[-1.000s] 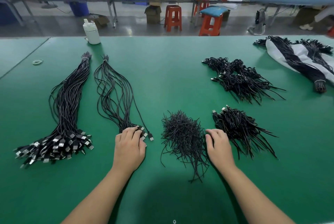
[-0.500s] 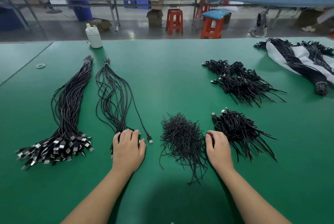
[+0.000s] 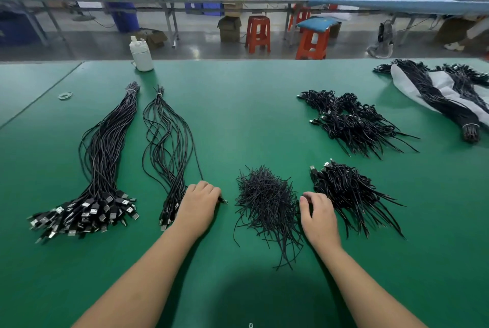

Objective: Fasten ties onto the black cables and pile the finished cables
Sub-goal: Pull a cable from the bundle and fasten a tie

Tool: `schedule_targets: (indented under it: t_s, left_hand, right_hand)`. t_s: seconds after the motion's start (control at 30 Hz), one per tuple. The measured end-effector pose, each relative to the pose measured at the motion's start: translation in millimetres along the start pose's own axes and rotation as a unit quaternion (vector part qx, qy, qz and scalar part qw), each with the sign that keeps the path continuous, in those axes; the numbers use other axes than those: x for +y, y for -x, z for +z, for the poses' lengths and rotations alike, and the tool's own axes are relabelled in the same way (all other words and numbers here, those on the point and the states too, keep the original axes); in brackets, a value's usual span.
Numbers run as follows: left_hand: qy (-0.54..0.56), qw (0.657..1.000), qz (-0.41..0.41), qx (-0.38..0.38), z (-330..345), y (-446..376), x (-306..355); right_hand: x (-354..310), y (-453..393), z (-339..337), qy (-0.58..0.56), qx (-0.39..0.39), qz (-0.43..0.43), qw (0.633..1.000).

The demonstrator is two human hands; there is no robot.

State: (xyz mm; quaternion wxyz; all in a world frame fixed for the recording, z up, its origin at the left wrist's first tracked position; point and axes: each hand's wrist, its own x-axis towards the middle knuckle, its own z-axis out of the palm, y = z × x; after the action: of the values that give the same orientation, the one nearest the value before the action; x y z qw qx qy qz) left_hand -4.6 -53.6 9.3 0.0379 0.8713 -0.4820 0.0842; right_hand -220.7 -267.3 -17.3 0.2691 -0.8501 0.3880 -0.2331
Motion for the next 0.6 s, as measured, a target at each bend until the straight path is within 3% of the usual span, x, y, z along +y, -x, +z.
schedule_targets:
  t_s: [0.1, 0.23, 0.3, 0.43, 0.5, 0.6]
  left_hand:
    - [0.034, 0.999, -0.005, 0.024, -3, 4, 2]
    - [0.222, 0.967, -0.107, 0.062, -23, 7, 25]
    - [0.351, 0.921, -0.160, 0.047, -37, 7, 40]
    - [0.658, 0.726, -0.193, -0.045, -72, 9, 61]
    - [0.692, 0.698, -0.174, -0.066, -86, 9, 65]
    - [0.699, 0.695, -0.156, -0.065, -100, 8, 71]
  right_hand:
    - [0, 0, -1, -0.008, 0.000, 0.003, 1.000]
    - [-1, 0, -1, -0.012, 0.004, 0.003, 1.000]
    - [-1, 0, -1, -0.015, 0.004, 0.006, 1.000]
    - [-1, 0, -1, -0.021, 0.000, 0.010, 1.000]
    - [-2, 1, -3, -0.031, 0.000, 0.014, 0.999]
    - [-5, 2, -7, -0.062, 0.007, 0.024, 0.998]
